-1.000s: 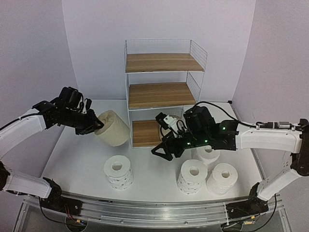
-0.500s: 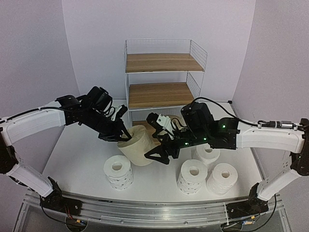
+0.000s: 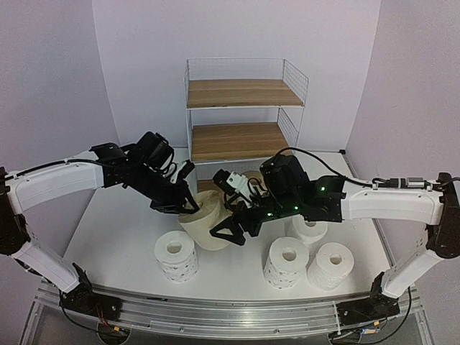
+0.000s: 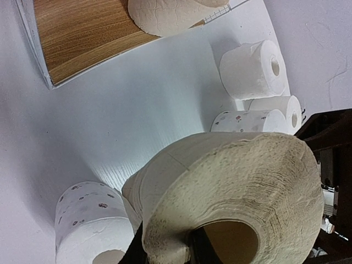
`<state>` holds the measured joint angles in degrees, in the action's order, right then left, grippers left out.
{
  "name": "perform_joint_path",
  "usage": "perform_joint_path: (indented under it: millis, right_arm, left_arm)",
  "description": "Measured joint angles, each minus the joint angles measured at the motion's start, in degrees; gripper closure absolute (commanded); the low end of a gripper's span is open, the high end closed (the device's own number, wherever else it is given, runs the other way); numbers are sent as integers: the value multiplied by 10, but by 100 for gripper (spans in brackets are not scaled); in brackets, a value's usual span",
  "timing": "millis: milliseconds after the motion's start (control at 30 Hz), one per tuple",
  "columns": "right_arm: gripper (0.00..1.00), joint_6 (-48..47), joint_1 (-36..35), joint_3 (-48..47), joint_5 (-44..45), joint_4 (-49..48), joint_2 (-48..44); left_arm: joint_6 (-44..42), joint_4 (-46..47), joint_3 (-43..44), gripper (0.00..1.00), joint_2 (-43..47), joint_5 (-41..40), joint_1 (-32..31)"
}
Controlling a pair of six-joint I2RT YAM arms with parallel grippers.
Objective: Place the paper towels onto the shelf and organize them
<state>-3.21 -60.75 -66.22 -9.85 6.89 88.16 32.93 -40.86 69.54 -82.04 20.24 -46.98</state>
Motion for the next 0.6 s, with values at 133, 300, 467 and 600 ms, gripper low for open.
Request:
perform_joint_path:
  millis: [133,300,467,600]
  right_arm:
    - [2,-1,0,0,3,-7,7]
    - [2,0,-2,0,35,-27,19]
    - [2,-3,-3,15,85,-70,21]
    - [2,-13,-7,24,104,-87,21]
  left_arm:
    - [0,2,0,100,0,1,0]
    - [1,4,0,100,-3,-4,1]
    - [0,19,0,100,-4,4,-1]
    - [-1,21,0,100,-7,0,0]
